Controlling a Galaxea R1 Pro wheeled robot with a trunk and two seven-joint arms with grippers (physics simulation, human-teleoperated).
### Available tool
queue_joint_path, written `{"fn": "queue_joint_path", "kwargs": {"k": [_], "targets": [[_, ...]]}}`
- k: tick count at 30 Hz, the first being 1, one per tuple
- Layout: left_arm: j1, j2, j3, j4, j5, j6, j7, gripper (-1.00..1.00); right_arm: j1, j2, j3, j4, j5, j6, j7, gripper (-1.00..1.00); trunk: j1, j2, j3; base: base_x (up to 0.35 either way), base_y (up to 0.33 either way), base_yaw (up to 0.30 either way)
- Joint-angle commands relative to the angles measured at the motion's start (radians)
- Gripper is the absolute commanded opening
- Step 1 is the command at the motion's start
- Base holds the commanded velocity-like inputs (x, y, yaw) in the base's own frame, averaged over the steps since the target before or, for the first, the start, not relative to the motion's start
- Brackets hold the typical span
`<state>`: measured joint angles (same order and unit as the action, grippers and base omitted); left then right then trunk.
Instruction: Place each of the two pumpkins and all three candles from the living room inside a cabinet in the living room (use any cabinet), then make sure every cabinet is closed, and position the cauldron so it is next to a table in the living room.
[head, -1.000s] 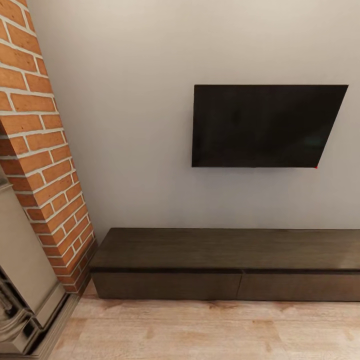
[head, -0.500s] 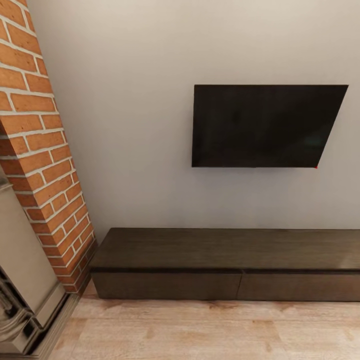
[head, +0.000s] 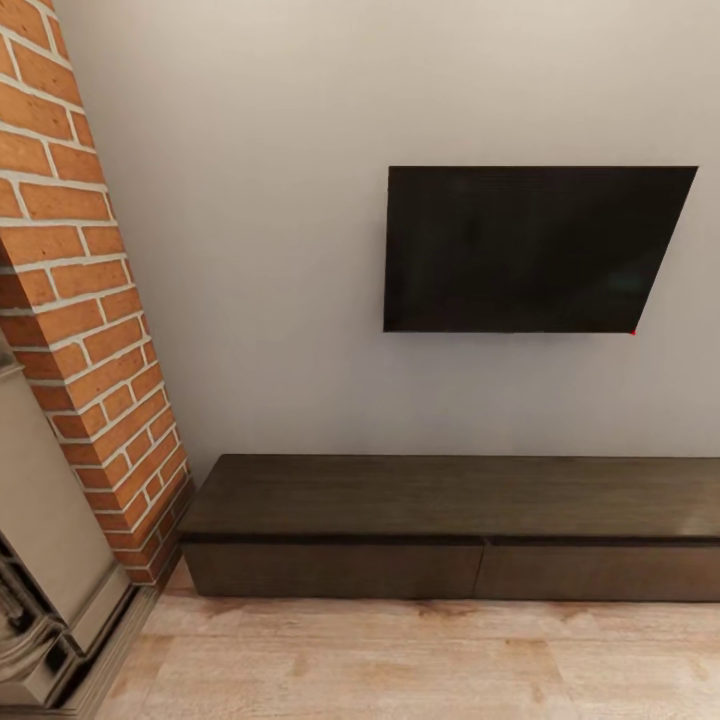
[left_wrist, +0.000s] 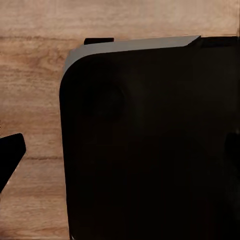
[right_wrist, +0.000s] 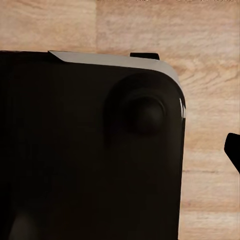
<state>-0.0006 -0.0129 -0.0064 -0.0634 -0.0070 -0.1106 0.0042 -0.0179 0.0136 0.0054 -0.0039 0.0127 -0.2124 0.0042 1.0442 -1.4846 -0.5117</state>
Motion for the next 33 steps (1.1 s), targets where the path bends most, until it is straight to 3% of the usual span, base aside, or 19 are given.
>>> {"fn": "queue_joint_path", "kwargs": {"k": [1,4,8,10,16,20,23,28,33], "targets": [[0.0,0.0,0.0,-0.012,-0.001,-0.002,0.0,1.0,-0.001,0.0,0.001,0.001,0.002,-0.004,0.0,1.0,0.0,0.0,-0.001,0.0,0.0,0.0],[0.0,0.002,0.001,-0.081,0.0,0.003,-0.001,1.0,-0.001,0.001,0.004,-0.007,0.007,-0.027,0.001,1.0,0.0,0.0,-0.001,0.0,0.0,0.0],[0.0,0.001,-0.001,-0.181,0.0,0.03,-0.011,1.0,-0.001,0.0,0.005,-0.089,0.01,-0.063,-0.002,1.0,0.0,0.0,-0.001,0.0,0.0,0.0],[-0.003,0.001,-0.002,-0.254,0.0,0.098,-0.014,1.0,-0.001,0.0,0.005,-0.163,0.011,-0.006,-0.006,1.0,0.0,0.0,-0.001,0.0,0.0,0.0],[-0.007,0.002,-0.002,-0.504,0.001,0.394,-0.02,1.0,-0.001,0.001,0.004,-0.365,0.003,0.215,-0.011,1.0,0.0,0.0,-0.001,0.0,0.0,0.0],[-0.012,0.0,-0.001,-0.611,0.007,0.474,-0.021,1.0,-0.001,0.005,0.004,-0.439,-0.002,0.262,-0.013,1.0,0.0,0.0,-0.001,0.0,0.0,0.0],[-0.026,-0.001,-0.001,-0.674,0.011,0.529,-0.021,1.0,-0.008,0.022,0.004,-0.486,-0.003,0.274,-0.013,1.0,0.0,0.0,-0.001,0.0,0.0,0.0],[-0.101,0.002,-0.002,-0.718,0.033,0.685,-0.048,1.0,-0.056,0.063,0.004,-0.503,-0.003,0.279,-0.014,1.0,0.0,0.0,-0.001,0.0,0.0,0.0],[-0.13,0.013,-0.003,-0.73,0.068,0.745,-0.159,1.0,-0.084,0.079,0.003,-0.502,-0.005,0.27,-0.007,1.0,0.0,0.0,-0.001,0.0,0.0,0.0]]}}
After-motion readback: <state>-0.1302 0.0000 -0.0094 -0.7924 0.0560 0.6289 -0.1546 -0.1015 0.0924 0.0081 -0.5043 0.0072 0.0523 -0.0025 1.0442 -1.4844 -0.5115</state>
